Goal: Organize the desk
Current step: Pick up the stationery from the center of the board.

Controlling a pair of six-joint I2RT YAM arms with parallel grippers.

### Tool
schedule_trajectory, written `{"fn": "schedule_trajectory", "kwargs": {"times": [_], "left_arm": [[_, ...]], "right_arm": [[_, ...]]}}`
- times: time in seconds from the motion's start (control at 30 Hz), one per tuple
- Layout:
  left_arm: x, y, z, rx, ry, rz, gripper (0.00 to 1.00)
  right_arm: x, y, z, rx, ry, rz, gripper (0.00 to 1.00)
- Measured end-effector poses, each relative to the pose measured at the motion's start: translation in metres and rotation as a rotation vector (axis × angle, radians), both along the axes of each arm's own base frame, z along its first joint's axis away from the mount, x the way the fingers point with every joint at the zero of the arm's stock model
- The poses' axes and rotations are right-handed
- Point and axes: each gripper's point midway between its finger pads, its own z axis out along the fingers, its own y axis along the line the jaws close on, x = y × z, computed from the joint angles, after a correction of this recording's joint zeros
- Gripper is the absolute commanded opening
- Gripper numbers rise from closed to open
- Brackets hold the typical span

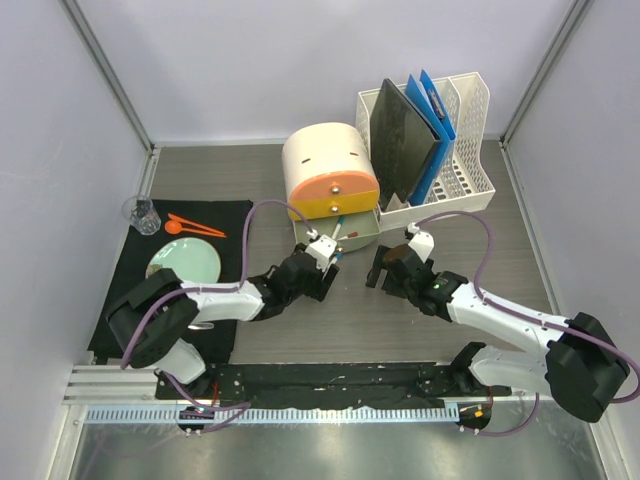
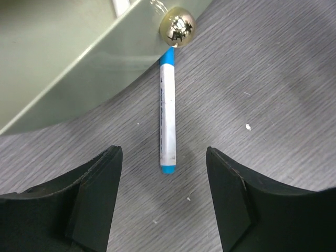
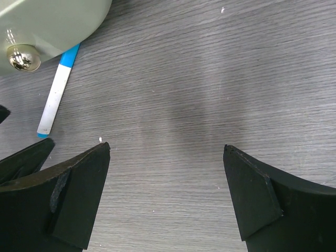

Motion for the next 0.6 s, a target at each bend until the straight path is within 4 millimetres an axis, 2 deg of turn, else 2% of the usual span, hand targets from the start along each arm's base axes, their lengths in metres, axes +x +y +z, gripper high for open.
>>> {"fn": "schedule_trajectory", "kwargs": {"times": [0.33, 0.6], "left_arm": [[-0.001, -0.003, -0.027, 0.061, 0.099, 0.023, 0.63], [-0.001, -0.011, -0.029, 0.034, 0.136, 0.041, 0.57]], "right_arm": [[-0.002, -0.002, -0.002, -0.011, 0.007, -0.002, 0.94], [-0.002, -0.003, -0.002, -0.012, 0.008, -0.003, 0.94]]}}
